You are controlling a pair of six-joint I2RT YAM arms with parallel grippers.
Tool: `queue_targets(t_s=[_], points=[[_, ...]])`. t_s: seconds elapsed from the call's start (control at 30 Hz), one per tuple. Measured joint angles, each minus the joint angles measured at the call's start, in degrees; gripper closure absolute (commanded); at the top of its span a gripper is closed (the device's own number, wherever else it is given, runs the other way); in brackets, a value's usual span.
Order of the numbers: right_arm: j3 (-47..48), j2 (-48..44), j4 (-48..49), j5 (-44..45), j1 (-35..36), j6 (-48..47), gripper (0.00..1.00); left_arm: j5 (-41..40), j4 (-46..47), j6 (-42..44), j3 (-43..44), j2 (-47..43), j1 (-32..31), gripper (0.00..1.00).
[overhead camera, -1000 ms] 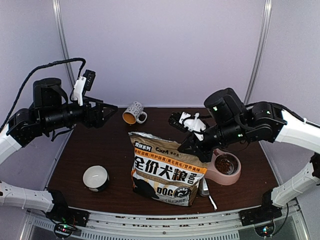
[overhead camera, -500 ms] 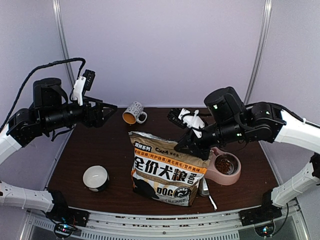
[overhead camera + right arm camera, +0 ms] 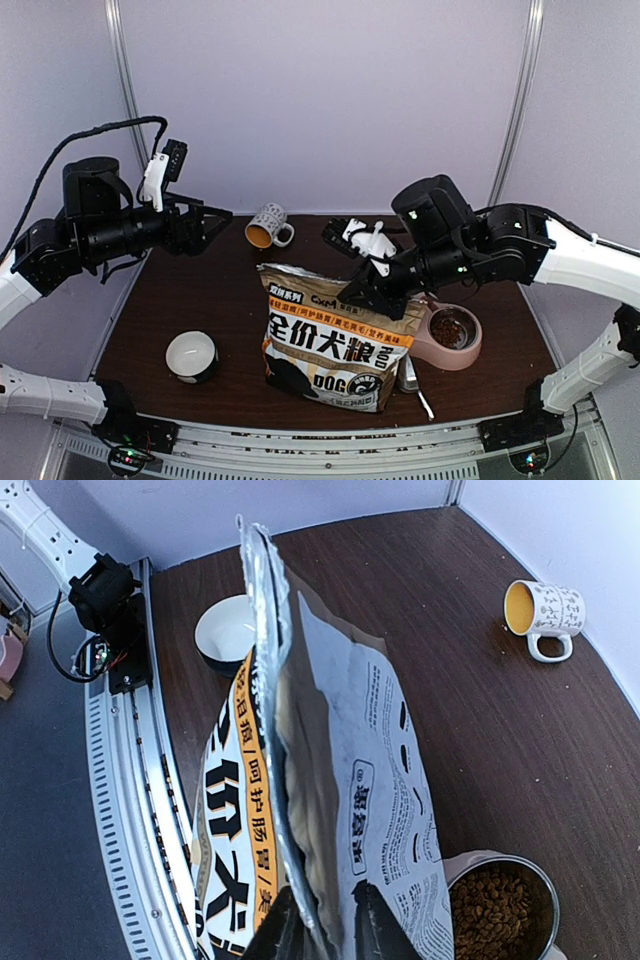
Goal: Serve the pet food
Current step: Press the seal on the pet food bag.
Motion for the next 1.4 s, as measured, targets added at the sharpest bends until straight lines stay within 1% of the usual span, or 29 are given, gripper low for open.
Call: queue_targets(t_s=[0.1,0.47,0.5,0.6,0.7,0.77,0.9,0.97,1.0,1.03,1.07,1.27,1.33,1.4], points=[[0.7,0.4,-0.1,0.0,0.1,-0.5,0.99,0.0,0.3,0.0,-0.2,0.0,0.0,0.15],[0.9,0.7,-0.4,0.2,0.8,-1.0,1.00,-0.4,0.3,0.0,-0.3,-0.7,0.0,0.15],[0.9,0.7,-0.4,0.2,0.8,-0.9,0.98,-0.4,0.3,0.0,-0.4,-0.7,0.0,0.15],[0.9,0.7,-0.3,0.2,0.9,-0.8,0.86,-0.5,0.5,-0.1,-0.4,-0.8,0.0,0.15],[0.9,1.0,0.5,0.2,1.3,-0.4,0.77,-0.6,0.7,-0.1,-0.6,-0.8,0.0,0.15],[1.1,1.7,0.9,0.3,1.8,-0.3,0.74,-0.6,0.7,-0.1,-0.6,-0.8,0.0,0.15],[2.8,3.7,0.8,1.7,3.2,-0.6,0.74,-0.6,0.7,-0.2,-0.6,-0.8,0.0,0.15],[3.5,4.5,0.8,2.8,3.7,-0.8,0.78,-0.6,0.7,-0.2,-0.6,-0.8,0.0,0.15],[3.7,4.7,0.8,3.3,3.8,-0.9,0.83,-0.6,0.7,-0.2,-0.6,-0.8,0.0,0.15],[3.8,4.8,0.8,3.8,3.9,-1.1,0.89,-0.6,0.7,-0.2,-0.6,-0.8,0.0,0.15],[3.9,4.9,0.8,4.4,4.0,-1.1,1.00,-0.6,0.7,-0.2,-0.6,-0.8,0.0,0.15],[3.9,4.9,0.7,6.4,4.1,-1.2,1.00,-0.3,0.8,-0.2,-0.6,-0.7,0.0,0.15],[3.7,4.8,0.9,6.4,4.1,-1.2,1.00,1.0,1.5,0.6,-1.0,-0.7,0.0,0.15],[3.0,4.3,1.6,6.1,4.1,-1.1,1.00,4.3,3.2,2.3,-2.3,-0.8,0.0,0.15]])
